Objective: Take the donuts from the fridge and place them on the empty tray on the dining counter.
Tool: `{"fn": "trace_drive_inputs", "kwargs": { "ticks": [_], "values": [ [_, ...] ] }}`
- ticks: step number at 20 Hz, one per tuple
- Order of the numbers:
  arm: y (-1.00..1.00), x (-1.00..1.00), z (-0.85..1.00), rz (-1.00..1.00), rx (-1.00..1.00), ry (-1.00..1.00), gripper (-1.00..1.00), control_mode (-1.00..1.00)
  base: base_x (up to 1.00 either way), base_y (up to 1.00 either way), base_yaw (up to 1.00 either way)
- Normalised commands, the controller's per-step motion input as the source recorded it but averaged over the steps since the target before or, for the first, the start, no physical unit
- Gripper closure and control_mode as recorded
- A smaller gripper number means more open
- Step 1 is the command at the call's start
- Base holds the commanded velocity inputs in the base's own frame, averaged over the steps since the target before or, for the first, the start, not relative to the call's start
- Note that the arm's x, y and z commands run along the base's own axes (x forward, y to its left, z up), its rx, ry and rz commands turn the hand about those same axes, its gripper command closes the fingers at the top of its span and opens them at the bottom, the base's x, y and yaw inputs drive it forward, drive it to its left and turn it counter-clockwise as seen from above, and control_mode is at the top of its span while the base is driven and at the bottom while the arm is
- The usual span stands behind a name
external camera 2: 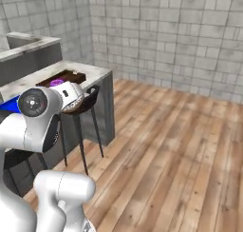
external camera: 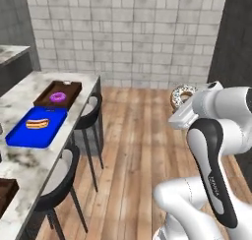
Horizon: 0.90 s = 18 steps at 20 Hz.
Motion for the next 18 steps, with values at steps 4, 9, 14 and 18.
{"fn": "trace_drive_inputs", "kwargs": {
  "ticks": [4,9,14,18],
  "values": [
    [0.00,0.00,0.00,0.00,0.00,0.00,1.00,1.00,1.00,-0.77,0.40],
    [0.00,0.00,0.00,0.00,0.00,0.00,1.00,1.00,1.00,-0.50,0.44],
    [0.00,0.00,0.00,0.00,0.00,0.00,1.00,1.00,1.00,-0.27,0.50],
    [0.00,0.00,0.00,0.00,0.00,0.00,1.00,1.00,1.00,-0.42,0.52]
  ]
}}
